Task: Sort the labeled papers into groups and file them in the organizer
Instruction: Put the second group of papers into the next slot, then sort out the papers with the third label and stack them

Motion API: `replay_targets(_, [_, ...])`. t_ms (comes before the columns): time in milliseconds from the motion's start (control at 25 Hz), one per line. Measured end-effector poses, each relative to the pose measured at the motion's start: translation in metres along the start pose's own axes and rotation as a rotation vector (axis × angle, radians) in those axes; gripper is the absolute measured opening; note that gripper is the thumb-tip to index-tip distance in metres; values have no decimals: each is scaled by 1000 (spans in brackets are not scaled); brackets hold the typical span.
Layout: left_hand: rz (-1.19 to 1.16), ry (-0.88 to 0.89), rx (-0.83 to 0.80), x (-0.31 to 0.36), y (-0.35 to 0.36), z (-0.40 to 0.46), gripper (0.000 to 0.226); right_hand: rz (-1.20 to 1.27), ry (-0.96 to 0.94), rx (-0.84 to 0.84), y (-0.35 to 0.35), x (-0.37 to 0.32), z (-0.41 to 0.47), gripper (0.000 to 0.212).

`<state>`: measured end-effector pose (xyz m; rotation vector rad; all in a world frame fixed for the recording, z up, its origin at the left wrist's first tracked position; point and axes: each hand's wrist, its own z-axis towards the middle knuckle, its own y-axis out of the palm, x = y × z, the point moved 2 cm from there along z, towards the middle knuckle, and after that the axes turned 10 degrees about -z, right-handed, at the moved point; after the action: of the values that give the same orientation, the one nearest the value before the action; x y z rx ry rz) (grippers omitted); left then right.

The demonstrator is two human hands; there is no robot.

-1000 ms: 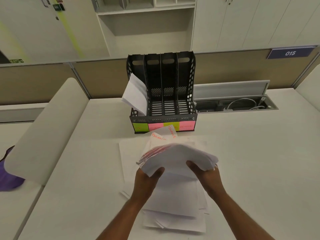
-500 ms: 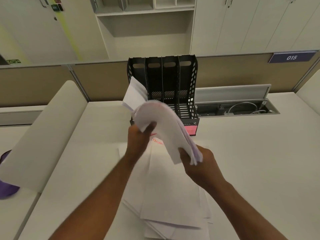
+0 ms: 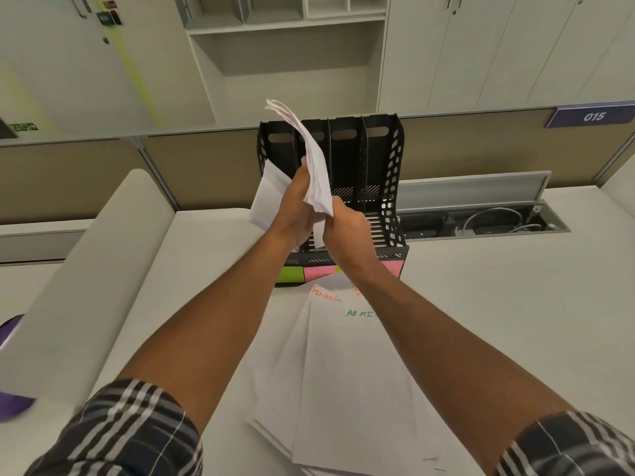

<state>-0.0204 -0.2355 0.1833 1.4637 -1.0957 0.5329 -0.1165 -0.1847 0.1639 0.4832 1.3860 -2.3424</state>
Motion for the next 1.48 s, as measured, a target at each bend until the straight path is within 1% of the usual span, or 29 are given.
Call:
replay_targets(80, [71,69,28,-6,-4,1,68,47,60,-86,14,4,1,19])
replay_targets(120, [120,112,42,-10,-5,-2,64,76,107,-160,20,7,0,20])
replay_targets(200, [159,134,44,-22,-10,-12,60,82,191,-312,31,16,-7,22])
replay_targets(240, [179,136,31,-27,-16,-20,61,69,209,-349,33,21,-13,20])
replay_targets(280, [228,131,12,-33,-22,-29,62,64,222,-352,32,28,-21,16])
replay_targets(320, [285,129,-18,-41,-31,-38,58,87,236,-334,28,34,-30,10])
replay_targets(360, [325,122,-12,-51,-40,-45,49,116,251,-305,23,41,-41,8])
replay_targets(400, [330,104,39,-64,-50,-54,37,139,277,-276,17,50,-54,12])
replay_targets(440, [367,88,143,-79,-60,-63,30,145,311,-261,10,63,-69,13])
replay_targets(480, [454,85,262,-97,-71,-74,25,138,354,-262,6,77,-87,15])
replay_targets(520, [598,72,360,-117,-84,-88,23,108,401,-280,1,92,-108,18])
replay_targets(560, [755,33,410,-138,-97,-104,23,59,457,-307,-2,108,-132,21])
replay_targets(640, [965,-108,400,-179,-115,-134,36,-54,593,-384,-9,135,-184,27])
replay_targets(680, [1018,-165,380,-194,-121,-145,42,-92,646,-436,-10,142,-209,32])
replay_targets(760, [1090,-194,359,-208,-123,-156,48,-100,703,-531,-6,149,-245,38])
replay_targets(840, [1086,-183,365,-211,-118,-160,50,-19,746,-533,-2,148,-263,39])
replay_targets(960, [990,-156,410,-213,-112,-166,49,93,784,-429,-2,142,-268,35])
replay_targets(1040, [853,-145,450,-214,-113,-172,37,143,761,-360,-6,137,-270,24])
replay_targets(1120, [637,-175,486,-214,-118,-179,22,275,694,-250,-14,129,-275,18])
replay_targets(1200, [458,-196,537,-214,-130,-184,24,412,586,-198,-23,121,-285,27])
replay_targets(1280, [305,-192,562,-214,-141,-188,24,467,494,-221,-28,117,-298,36])
replay_targets(1320, [266,-177,558,-214,-143,-190,21,476,495,-237,-28,117,-304,36])
replay_targets(1360, [270,-161,551,-214,-145,-191,19,477,515,-248,-28,118,-308,34])
replay_targets(1480, [456,-142,562,-214,-144,-190,14,479,578,-260,-28,120,-310,26])
